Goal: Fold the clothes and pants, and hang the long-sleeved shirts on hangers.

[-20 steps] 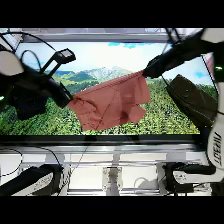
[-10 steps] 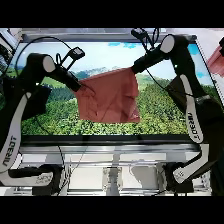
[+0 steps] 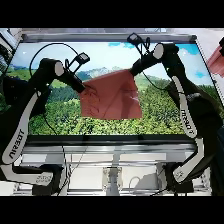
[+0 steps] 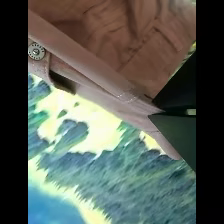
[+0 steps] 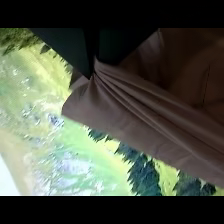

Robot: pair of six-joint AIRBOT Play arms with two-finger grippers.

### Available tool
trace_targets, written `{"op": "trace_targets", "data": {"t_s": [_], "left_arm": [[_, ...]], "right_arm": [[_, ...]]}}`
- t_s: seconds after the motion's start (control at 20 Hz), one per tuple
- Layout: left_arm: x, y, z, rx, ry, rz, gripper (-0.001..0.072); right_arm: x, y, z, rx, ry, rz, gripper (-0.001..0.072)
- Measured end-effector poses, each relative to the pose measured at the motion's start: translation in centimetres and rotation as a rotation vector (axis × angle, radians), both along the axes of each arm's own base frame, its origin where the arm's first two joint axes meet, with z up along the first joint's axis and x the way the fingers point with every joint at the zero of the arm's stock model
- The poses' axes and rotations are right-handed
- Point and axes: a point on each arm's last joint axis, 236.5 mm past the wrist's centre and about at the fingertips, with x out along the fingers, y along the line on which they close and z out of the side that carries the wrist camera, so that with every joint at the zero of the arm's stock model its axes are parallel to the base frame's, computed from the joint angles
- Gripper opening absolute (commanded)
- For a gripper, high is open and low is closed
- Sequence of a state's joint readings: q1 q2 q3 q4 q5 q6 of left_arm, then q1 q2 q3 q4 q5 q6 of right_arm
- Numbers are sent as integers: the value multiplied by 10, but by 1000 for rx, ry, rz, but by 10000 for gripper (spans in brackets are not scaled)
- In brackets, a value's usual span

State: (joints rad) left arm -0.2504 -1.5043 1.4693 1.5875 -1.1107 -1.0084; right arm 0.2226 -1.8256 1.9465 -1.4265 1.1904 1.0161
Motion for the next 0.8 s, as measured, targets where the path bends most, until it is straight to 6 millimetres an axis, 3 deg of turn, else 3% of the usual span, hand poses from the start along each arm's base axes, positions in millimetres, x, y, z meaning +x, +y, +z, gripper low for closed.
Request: {"op": "trace_targets", "data": {"t_s": [0.15, 0.3, 0.6, 0.8], "left_arm": [[-26, -6, -16, 28, 71, -47, 13], [-60, -10, -31, 59, 128, -113, 14], [-127, -1, -56, 110, 241, -208, 15], [-154, -1, -62, 119, 310, -248, 15]], "right_arm": [[-34, -7, -38, -22, 175, 4, 8], [-69, -8, -61, -15, 336, 13, 8], [-137, 6, -73, 57, 627, 48, 8], [-174, 5, -82, 71, 752, 33, 9]]}}
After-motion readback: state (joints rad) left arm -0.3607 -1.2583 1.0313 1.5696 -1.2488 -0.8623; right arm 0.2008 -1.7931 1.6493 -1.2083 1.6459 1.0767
